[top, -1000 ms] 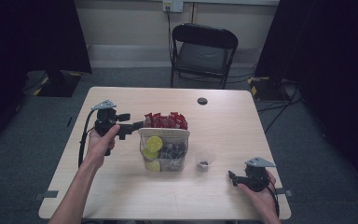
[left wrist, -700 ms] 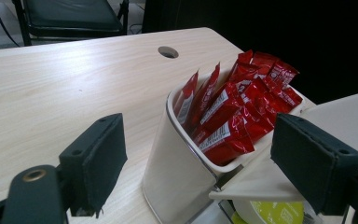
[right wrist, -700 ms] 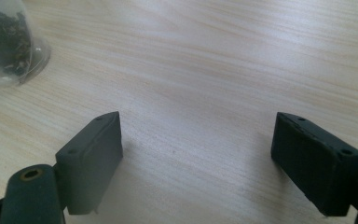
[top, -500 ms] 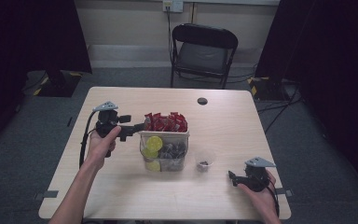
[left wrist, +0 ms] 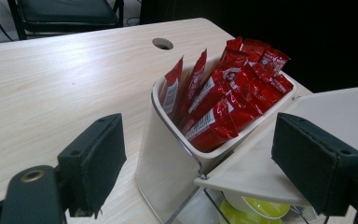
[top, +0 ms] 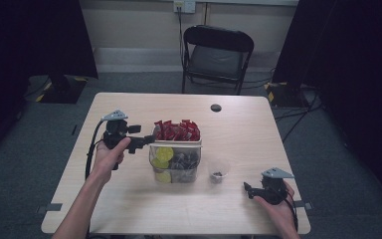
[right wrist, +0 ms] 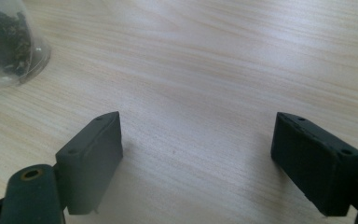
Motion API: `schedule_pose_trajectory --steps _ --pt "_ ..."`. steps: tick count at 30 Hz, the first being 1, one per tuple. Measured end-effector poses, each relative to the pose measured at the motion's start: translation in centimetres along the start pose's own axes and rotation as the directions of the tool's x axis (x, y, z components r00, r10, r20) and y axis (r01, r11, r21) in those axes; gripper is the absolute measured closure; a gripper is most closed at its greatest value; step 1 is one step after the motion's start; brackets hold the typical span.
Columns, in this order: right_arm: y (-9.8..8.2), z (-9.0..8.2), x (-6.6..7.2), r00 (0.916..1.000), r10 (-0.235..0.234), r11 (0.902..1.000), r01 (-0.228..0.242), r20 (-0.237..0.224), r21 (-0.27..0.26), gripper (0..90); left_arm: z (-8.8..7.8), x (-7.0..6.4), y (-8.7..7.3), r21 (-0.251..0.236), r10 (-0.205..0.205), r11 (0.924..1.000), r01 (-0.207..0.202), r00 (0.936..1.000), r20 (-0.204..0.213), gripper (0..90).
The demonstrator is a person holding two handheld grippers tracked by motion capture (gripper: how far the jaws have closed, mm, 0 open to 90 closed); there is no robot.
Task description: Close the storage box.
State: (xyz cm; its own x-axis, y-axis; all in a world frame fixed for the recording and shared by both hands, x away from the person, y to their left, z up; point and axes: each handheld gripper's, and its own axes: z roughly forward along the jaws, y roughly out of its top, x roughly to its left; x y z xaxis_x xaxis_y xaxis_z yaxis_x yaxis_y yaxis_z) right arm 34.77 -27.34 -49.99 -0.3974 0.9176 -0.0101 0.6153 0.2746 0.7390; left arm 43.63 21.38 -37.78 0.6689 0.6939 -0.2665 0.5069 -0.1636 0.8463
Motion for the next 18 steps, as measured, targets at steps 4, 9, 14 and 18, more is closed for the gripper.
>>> schedule_pose_trajectory --steps 4,9,14,18 --pt "0.00 0.00 0.00 1.0000 0.000 1.0000 0.000 0.000 0.000 16.1 0.05 -0.07 -0.17 0.000 -0.004 1.0000 0.004 1.0000 0.004 17.0" --pt "0.00 0.00 0.00 1.0000 0.000 1.0000 0.000 0.000 0.000 16.1 0.11 -0.12 -0.32 0.010 -0.007 0.9999 0.007 1.0000 0.006 17.0" --pt "0.00 0.00 0.00 1.0000 0.000 1.0000 0.000 0.000 0.000 16.1 0.18 -0.30 -0.70 0.027 -0.003 0.9996 0.003 1.0000 0.005 17.0" --pt "0.00 0.00 0.01 1.0000 0.001 1.0000 -0.001 0.001 0.000 16.1 -0.08 -0.26 -0.90 0.042 0.003 0.9991 -0.002 1.0000 -0.008 17.0"
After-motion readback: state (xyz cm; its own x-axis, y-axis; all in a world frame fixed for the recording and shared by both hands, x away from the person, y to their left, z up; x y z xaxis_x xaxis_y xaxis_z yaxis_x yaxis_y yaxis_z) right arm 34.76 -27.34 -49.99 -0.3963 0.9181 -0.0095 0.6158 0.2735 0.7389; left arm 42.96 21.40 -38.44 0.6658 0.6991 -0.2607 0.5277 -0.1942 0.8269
